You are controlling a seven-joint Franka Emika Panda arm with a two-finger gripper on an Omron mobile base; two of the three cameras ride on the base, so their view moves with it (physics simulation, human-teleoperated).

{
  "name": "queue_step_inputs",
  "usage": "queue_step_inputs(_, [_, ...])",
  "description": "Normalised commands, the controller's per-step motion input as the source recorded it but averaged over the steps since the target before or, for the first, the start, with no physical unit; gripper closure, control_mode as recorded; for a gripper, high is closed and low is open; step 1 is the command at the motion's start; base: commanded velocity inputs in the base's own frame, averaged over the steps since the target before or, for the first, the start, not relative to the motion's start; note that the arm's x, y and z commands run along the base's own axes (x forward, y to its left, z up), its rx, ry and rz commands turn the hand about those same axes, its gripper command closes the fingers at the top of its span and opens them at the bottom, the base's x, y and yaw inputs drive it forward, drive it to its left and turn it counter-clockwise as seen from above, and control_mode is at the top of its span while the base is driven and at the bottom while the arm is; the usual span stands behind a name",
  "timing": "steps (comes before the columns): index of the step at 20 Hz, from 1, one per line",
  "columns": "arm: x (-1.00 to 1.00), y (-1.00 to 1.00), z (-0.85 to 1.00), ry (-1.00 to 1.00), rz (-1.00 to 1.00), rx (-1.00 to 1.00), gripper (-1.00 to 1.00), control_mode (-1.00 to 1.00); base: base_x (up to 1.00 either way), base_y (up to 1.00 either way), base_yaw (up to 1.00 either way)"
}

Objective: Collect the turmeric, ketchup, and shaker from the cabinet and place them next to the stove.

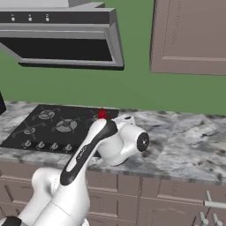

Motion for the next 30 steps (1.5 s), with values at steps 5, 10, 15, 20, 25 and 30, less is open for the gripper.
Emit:
queue_step_inputs(5, [0.41, -0.02, -0.09, 0.0, 0.17, 0.04, 1.0, -1.0, 0.0, 0.0, 0.0])
queue_step_inputs(10, [0.57, 0.0, -0.18, 0.0, 0.13, 0.02, 1.0, -1.0, 0.0, 0.0, 0.0])
queue_step_inputs(15, [0.48, -0.06, -0.34, 0.0, 0.03, 0.0, 1.0, -1.0, 0.0, 0.0, 0.0])
queue_step_inputs(20, [0.44, -0.04, -0.31, -0.01, 0.0, 0.0, 1.0, -1.0, 0.0, 0.0, 0.0])
queue_step_inputs(25, [0.41, 0.0, -0.26, -0.02, 0.0, 0.01, 1.0, -1.0, 0.0, 0.0, 0.0])
queue_step_inputs(30, [0.37, -0.04, -0.32, 0.0, 0.0, 0.0, 1.0, -1.0, 0.0, 0.0, 0.0])
